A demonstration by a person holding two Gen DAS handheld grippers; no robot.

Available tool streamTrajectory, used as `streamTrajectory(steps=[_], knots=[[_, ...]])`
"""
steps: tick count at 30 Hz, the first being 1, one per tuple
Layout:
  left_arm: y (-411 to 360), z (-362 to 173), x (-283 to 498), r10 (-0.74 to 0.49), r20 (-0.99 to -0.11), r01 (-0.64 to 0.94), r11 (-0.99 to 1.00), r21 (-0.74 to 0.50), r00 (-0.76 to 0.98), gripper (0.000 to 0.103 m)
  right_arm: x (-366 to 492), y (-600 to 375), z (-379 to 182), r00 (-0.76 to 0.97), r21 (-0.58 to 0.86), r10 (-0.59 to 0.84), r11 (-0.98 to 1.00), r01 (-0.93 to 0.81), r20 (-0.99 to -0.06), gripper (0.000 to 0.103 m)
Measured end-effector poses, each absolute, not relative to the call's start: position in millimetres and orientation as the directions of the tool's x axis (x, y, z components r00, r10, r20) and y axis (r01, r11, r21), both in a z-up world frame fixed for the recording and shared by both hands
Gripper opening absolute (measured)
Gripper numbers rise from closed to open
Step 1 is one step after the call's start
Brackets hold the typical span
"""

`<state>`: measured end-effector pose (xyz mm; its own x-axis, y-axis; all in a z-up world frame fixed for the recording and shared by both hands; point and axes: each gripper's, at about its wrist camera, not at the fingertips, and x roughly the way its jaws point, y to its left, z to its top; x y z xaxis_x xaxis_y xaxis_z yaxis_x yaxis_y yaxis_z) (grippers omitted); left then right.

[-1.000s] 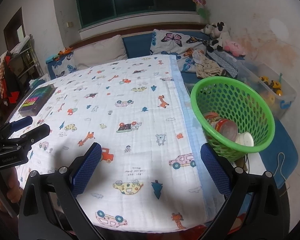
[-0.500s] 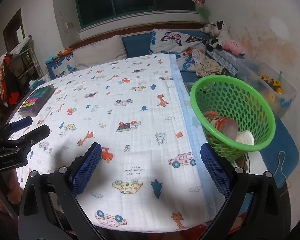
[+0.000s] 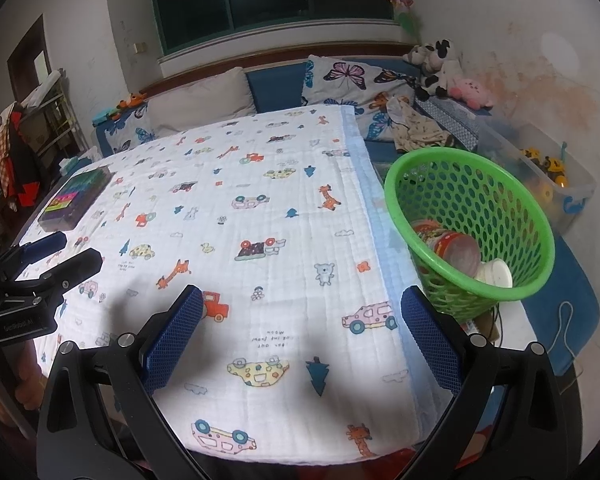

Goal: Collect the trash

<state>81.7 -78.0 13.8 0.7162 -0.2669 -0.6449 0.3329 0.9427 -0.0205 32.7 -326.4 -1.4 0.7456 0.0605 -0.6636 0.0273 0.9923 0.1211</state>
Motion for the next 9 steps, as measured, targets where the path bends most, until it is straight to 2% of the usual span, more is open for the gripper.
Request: streamTrajectory(steps=[9], knots=[[-75.6, 10.9, 83.4, -0.251, -0.648, 0.321, 0.947, -0.011, 0.719, 0.096, 33.9, -324.5, -3.9, 0.744, 0.123, 0.068, 0.992, 0.02, -0.665, 0.098]])
